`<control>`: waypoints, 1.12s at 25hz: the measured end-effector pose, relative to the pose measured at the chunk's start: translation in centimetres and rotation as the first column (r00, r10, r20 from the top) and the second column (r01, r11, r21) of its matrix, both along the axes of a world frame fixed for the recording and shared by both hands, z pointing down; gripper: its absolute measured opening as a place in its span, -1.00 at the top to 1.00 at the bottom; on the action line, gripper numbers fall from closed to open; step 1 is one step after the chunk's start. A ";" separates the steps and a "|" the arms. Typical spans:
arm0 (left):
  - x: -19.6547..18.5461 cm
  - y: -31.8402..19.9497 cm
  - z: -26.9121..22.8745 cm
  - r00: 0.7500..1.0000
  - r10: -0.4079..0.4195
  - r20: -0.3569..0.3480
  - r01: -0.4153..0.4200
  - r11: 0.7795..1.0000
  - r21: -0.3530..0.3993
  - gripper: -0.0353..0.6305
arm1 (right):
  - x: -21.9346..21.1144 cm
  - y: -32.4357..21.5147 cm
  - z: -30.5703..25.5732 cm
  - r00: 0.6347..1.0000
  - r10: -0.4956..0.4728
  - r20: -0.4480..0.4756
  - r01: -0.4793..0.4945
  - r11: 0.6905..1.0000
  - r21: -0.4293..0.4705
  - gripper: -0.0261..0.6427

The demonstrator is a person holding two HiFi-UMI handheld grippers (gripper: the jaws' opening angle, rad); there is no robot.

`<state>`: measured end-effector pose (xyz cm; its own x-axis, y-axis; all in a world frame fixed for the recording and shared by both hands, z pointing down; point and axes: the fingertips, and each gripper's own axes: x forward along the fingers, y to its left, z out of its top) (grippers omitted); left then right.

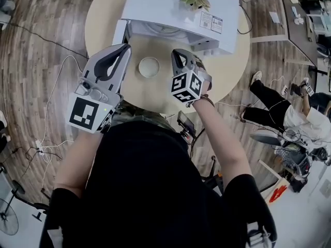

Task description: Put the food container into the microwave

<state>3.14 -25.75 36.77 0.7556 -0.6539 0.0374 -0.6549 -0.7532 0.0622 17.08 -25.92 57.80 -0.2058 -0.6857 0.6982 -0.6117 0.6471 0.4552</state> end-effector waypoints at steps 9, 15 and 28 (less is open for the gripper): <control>3.0 0.3 -2.5 0.997 0.053 -0.048 -0.051 0.998 0.045 0.83 | -2.5 3.5 -13.9 0.949 0.021 0.313 -0.092 0.973 0.213 0.88; 4.3 0.6 -4.6 0.996 0.066 -0.060 -0.061 0.995 0.078 0.83 | 0.5 3.7 -20.6 0.793 0.058 0.606 -0.300 0.903 0.306 0.88; 4.7 -0.3 -6.7 0.996 0.058 -0.065 -0.050 0.992 0.114 0.83 | 8.5 3.0 -22.0 0.572 0.201 0.796 -0.570 0.794 0.210 0.88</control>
<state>7.84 -26.06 30.03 0.7882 -0.6093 -0.0865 -0.6102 -0.7920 0.0183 25.58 -22.95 35.77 -0.1384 -0.9863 0.0894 -0.9872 0.1301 -0.0924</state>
